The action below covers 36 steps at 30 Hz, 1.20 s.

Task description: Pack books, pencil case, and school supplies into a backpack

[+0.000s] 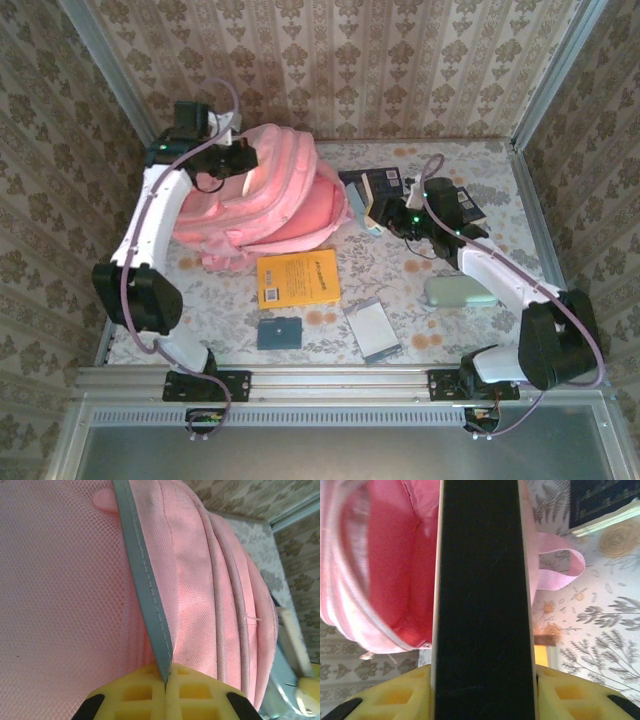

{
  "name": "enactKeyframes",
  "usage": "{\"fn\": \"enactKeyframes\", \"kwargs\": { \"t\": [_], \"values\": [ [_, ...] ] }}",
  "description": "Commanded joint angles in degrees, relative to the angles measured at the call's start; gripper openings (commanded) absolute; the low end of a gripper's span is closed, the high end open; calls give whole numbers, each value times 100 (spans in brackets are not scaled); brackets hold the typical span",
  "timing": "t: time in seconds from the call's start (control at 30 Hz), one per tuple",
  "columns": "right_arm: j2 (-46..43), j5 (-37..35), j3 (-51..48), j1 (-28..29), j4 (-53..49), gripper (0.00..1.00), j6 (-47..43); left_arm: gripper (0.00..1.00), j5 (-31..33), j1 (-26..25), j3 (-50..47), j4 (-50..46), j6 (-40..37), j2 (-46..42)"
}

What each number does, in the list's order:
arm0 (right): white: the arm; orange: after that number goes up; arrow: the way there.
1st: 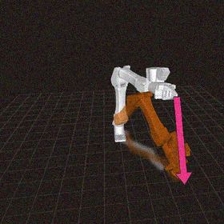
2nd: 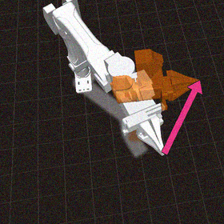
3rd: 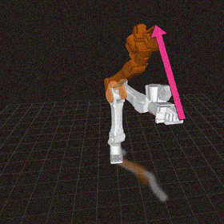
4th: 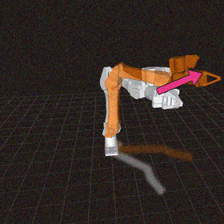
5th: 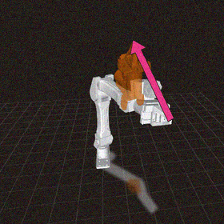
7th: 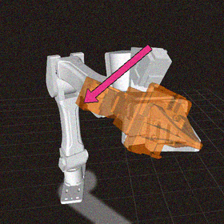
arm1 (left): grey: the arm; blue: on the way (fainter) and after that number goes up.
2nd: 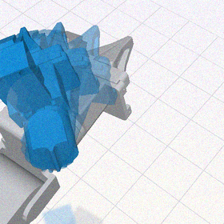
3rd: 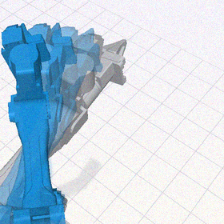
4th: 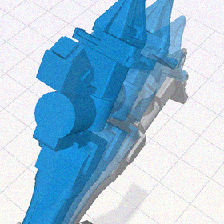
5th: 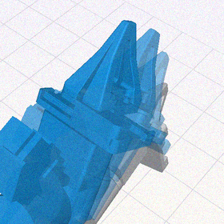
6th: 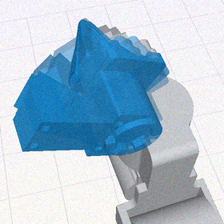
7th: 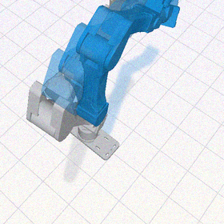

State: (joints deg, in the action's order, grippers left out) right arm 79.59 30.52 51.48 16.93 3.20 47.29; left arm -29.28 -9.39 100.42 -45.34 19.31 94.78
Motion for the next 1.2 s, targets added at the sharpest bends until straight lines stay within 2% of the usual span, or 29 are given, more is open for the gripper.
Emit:
{"fn": "enactKeyframes", "kwargs": {
  "t": [0.0, 0.13, 0.3, 0.43, 0.7, 0.77, 0.83, 0.93, 1.07, 1.1, 1.17],
  "values": [
    [502, 996, 613, 172, 441, 27, -25, 0, -1016, 172, -92, 569, 365, -370],
    [1071, 1576, 1341, 586, 358, 27, -102, 0, -1643, 321, -208, 956, 525, -616],
    [1819, 1637, 2393, 1019, -290, 28, -273, 0, -2164, 323, -459, 1502, 820, -833],
    [2522, 1690, 2811, 1043, 130, 28, 415, 0, -2553, 321, -748, 2077, 1053, -1116],
    [3728, 1711, 3424, 1103, 1171, 29, 1590, 0, -2775, 301, -1038, 2455, 1084, -1524],
    [3970, 1687, 3811, 1270, 767, 29, 1414, 0, -2785, 290, -1057, 2482, 1066, -1508],
    [4228, 1571, 4394, 1539, -80, 30, 978, 0, -2790, 276, -941, 2504, 1074, -1378],
    [4601, 1318, 5002, 1896, -763, 35, 747, 0, -2783, 153, -362, 2277, 947, -982],
    [5059, 900, 5628, 2178, -1003, 41, 1049, 0, -2552, -250, 779, 1518, 473, -272],
    [5145, 817, 5748, 2234, -953, 44, 1148, 0, -2529, -335, 982, 1439, 435, -148],
    [5248, 692, 5908, 2293, -934, 60, 1285, 0, -2516, -383, 1192, 1373, 397, 6]
  ]
}}
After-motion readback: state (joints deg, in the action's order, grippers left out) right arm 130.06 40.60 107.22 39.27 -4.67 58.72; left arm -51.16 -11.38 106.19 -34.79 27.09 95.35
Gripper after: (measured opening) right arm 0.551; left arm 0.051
